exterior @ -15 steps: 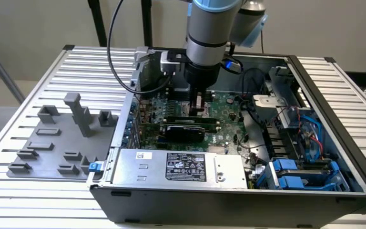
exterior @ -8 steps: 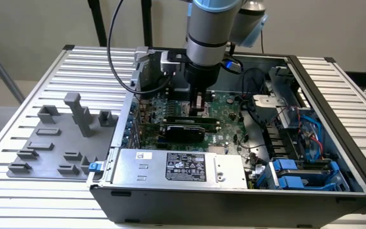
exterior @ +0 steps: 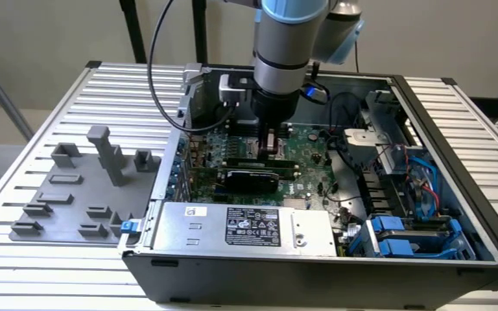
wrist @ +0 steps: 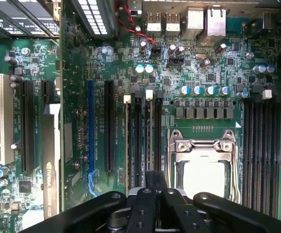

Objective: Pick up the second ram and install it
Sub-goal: 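Press down the second ram until it locks into place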

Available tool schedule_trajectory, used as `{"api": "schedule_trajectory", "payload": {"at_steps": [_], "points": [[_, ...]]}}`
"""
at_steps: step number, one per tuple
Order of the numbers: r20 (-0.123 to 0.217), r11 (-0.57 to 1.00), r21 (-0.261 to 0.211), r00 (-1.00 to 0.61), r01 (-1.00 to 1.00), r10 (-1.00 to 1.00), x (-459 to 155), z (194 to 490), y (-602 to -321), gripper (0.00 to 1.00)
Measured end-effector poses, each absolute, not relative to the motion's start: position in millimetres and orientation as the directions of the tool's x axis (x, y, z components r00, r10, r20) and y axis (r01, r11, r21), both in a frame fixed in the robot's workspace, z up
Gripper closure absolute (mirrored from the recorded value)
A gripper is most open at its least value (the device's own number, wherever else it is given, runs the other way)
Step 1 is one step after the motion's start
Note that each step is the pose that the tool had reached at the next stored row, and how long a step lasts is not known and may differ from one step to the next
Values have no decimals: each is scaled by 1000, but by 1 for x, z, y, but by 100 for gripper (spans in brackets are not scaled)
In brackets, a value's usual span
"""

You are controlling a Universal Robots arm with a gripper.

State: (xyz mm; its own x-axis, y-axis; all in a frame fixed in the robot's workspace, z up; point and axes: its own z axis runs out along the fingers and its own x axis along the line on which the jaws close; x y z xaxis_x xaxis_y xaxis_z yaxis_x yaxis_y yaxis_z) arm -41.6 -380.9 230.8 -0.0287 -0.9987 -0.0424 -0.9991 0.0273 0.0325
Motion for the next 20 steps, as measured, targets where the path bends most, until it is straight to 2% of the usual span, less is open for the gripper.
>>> {"api": "schedule_trajectory", "payload": {"at_steps": [7, 13, 20], "points": [[-36, 28, 32, -29, -999, -999, -42, 224, -381, 100], [-37, 28, 33, -29, -999, -999, -42, 247, -380, 100], [-37, 28, 33, -29, -999, -999, -41, 247, -380, 100]]}}
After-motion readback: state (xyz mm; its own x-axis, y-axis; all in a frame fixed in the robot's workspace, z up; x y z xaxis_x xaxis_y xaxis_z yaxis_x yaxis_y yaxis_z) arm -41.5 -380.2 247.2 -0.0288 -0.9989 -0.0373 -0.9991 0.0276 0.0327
